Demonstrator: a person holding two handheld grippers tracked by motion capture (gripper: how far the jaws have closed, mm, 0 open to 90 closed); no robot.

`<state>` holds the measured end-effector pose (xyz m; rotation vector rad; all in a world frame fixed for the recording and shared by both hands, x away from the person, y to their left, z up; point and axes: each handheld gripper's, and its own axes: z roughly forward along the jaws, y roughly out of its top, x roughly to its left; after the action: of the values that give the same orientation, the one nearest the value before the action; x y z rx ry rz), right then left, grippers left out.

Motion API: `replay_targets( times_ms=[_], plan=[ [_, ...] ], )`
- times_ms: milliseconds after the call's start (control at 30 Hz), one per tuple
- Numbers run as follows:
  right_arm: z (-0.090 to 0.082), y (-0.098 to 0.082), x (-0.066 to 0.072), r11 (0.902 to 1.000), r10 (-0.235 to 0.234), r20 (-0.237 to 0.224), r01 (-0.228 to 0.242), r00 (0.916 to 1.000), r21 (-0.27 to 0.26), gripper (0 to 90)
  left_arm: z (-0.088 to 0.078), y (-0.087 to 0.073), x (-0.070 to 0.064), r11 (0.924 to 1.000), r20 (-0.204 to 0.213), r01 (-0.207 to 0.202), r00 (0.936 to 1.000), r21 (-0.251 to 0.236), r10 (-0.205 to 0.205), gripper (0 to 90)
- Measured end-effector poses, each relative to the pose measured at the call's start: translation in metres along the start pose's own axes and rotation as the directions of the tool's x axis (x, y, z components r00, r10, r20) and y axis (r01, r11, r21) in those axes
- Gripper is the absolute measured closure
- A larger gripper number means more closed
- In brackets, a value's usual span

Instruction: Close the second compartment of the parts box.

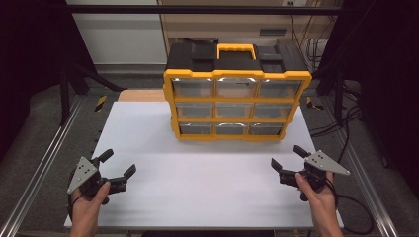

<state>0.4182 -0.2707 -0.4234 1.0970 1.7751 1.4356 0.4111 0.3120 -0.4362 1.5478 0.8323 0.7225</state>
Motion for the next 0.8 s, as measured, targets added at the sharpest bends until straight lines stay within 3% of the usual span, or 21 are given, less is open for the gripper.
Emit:
replay_targets(
  times_ms=[333, 800],
  plan=[
    [0.005, -0.011, 0.002, 0.9998, -0.017, -0.030, 0.017, 0.9994, 0.003, 5.2, 0.001, 0.000, -0.001, 1.0000, 0.002, -0.005, 1.0000, 0.002, 0.005, 1.6],
    [0.009, -0.017, 0.003, 0.9987, -0.040, -0.060, 0.038, 0.9974, -0.035, 6.8, 0.001, -0.002, 0.001, 0.9999, 0.024, -0.005, 0.9997, -0.016, 0.005, 1.6]
  ],
)
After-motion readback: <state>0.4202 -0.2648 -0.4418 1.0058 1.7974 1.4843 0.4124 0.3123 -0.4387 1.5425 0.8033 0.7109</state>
